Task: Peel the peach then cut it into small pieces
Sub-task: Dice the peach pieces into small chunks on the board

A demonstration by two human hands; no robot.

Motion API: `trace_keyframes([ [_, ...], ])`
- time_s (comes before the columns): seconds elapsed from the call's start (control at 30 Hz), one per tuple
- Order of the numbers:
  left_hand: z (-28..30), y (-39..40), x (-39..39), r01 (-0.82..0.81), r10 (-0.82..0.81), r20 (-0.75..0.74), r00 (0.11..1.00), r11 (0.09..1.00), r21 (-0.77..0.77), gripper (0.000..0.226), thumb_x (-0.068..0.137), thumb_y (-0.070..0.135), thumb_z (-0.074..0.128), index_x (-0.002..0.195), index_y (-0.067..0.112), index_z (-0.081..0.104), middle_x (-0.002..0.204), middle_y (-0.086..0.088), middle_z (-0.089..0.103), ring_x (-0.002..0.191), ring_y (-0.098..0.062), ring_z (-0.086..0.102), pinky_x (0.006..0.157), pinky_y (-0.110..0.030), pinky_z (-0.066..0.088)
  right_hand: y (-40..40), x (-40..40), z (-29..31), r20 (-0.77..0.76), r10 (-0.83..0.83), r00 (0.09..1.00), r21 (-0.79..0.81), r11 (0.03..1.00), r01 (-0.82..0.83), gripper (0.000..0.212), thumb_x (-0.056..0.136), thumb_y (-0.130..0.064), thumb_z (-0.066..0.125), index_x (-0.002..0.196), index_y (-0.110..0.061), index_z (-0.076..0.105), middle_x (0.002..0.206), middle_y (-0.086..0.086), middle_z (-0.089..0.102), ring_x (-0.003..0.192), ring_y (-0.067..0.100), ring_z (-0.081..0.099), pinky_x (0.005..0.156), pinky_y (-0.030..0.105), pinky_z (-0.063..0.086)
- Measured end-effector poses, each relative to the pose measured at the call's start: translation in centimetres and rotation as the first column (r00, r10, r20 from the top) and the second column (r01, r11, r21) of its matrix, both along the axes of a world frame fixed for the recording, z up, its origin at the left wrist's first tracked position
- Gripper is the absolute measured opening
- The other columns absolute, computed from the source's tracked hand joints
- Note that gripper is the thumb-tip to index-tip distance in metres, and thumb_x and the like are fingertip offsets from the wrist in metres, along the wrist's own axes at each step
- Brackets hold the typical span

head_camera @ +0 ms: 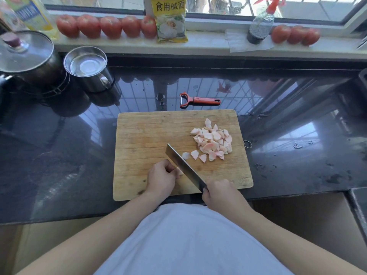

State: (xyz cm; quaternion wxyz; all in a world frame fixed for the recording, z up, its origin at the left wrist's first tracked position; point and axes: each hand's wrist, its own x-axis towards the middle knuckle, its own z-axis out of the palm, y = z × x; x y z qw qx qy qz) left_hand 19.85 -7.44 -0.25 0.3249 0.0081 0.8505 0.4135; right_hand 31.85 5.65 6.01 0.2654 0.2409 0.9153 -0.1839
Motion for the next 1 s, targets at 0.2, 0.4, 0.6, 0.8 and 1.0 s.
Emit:
trace_keyframes([
  [0.2, 0.1, -0.1, 0.2, 0.001, -0.001, -0.019, 1.0, 1.0, 0.014, 0.018, 0.092, 0.018, 0.073, 0.074, 0.015, 0.07, 0.073, 0.005, 0.073, 0.076, -0.01, 0.065, 0.059, -0.026, 0.04, -0.7, -2.0, -0.7, 0.01, 0.04, 0.999, 0.013, 0.999, -0.04, 0.017, 0.101, -0.018, 0.044, 0.087, -0.014, 0.053, 0.076, 0.006, 0.052, 0.073, 0.029, 0.053, 0.056, 0.032, 0.037],
  [0.4, -0.4, -0.4, 0.2, 0.0, 0.0, -0.01, 1.0, 1.0, 0.015, 0.018, 0.093, 0.026, 0.076, 0.078, 0.019, 0.07, 0.078, 0.005, 0.074, 0.082, -0.016, 0.066, 0.065, -0.03, 0.045, -0.2, -2.1, -0.7, -0.112, -0.101, 0.989, -0.041, 0.994, 0.097, 0.023, 0.101, -0.021, 0.042, 0.092, -0.012, 0.061, 0.081, 0.009, 0.063, 0.073, 0.029, 0.061, 0.061, 0.038, 0.053],
  [0.6, -0.4, -0.2, 0.1, -0.021, 0.021, 0.022, 1.0, 1.0, -0.015, 0.019, 0.09, 0.022, 0.074, 0.072, 0.021, 0.07, 0.072, 0.006, 0.074, 0.08, -0.017, 0.067, 0.063, -0.03, 0.043, 0.2, -0.7, 0.0, -0.032, 0.022, 0.999, -0.012, 1.0, -0.023, 0.021, 0.1, -0.023, 0.046, 0.087, -0.011, 0.058, 0.083, 0.013, 0.063, 0.076, 0.032, 0.057, 0.066, 0.039, 0.05],
  [0.8, 0.1, 0.0, 0.2, -0.032, 0.033, 0.032, 0.999, 0.999, -0.031, 0.017, 0.09, 0.02, 0.071, 0.073, 0.017, 0.069, 0.07, 0.005, 0.074, 0.076, -0.014, 0.065, 0.058, -0.027, 0.039, 0.0, -0.7, -0.1, 0.015, 0.092, 0.996, 0.059, 0.994, -0.093, 0.02, 0.101, -0.02, 0.044, 0.091, -0.011, 0.06, 0.082, 0.009, 0.063, 0.077, 0.031, 0.059, 0.066, 0.037, 0.044],
  [1.0, -0.4, 0.0, 0.0, -0.016, 0.017, 0.014, 1.0, 1.0, -0.024, 0.016, 0.089, 0.026, 0.074, 0.077, 0.016, 0.069, 0.076, 0.003, 0.074, 0.081, -0.017, 0.066, 0.062, -0.03, 0.044, -0.4, -2.1, -0.6, 0.04, 0.038, 0.998, 0.004, 0.999, -0.039, 0.02, 0.1, -0.017, 0.045, 0.095, -0.01, 0.063, 0.085, 0.011, 0.063, 0.074, 0.028, 0.056, 0.062, 0.033, 0.041],
])
